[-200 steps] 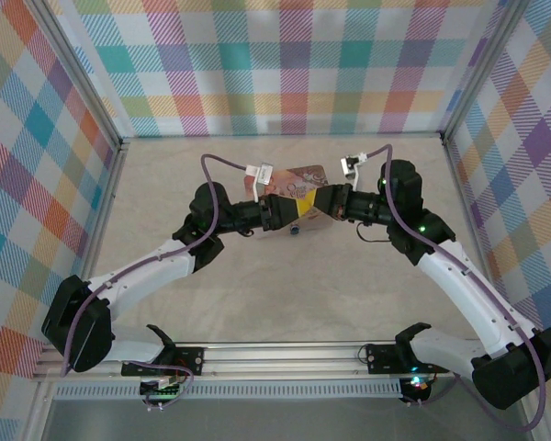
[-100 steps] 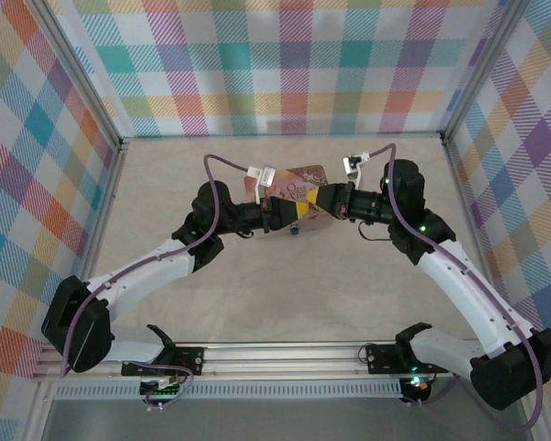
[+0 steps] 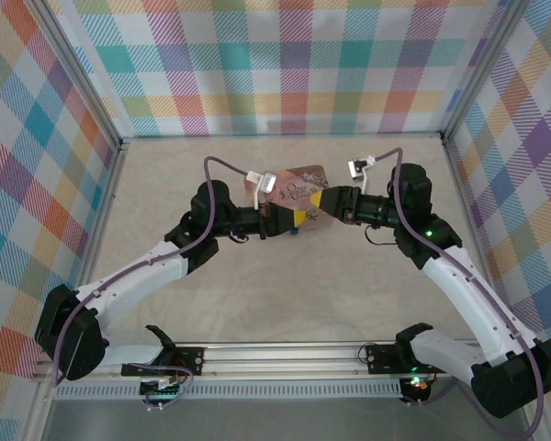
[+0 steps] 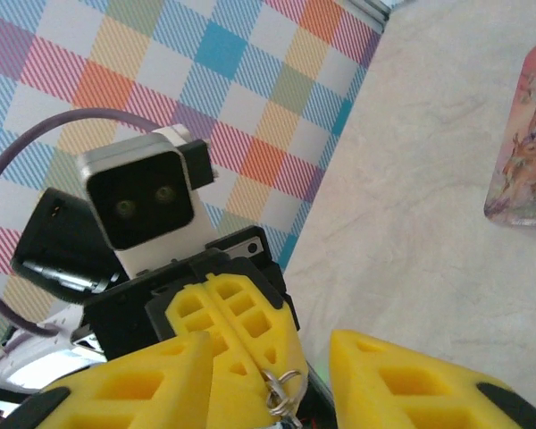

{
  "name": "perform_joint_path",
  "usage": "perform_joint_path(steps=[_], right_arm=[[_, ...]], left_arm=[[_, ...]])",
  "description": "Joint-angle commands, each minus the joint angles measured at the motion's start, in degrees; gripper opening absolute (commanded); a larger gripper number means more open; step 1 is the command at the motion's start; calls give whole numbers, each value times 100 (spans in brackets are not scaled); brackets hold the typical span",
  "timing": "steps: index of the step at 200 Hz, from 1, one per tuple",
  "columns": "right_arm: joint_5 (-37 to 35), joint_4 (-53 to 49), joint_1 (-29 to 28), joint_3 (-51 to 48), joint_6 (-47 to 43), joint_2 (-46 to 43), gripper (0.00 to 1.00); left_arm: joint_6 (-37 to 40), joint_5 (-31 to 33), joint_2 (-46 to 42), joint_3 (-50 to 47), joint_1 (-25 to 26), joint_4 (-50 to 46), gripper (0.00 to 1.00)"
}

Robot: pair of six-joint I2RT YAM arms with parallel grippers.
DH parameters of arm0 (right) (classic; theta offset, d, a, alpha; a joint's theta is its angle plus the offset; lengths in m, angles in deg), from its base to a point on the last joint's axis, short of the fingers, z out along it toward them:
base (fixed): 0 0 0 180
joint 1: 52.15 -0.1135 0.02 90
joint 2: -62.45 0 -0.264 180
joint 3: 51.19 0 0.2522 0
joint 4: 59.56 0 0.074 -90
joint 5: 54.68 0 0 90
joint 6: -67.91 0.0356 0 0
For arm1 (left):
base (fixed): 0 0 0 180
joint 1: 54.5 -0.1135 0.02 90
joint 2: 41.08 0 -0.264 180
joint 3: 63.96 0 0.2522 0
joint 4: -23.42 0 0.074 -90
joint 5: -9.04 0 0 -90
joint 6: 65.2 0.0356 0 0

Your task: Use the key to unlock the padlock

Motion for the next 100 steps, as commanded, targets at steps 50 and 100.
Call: perform_joint_path(steps=[50,100], right_arm=[[1259,46,58,-97,-558,120,46],[1755,65,42,-132,-622,112,35]], left_arm=[[361,-768,-126,408,28,-290,0],[387,-920,-11,581,42,-395,0]])
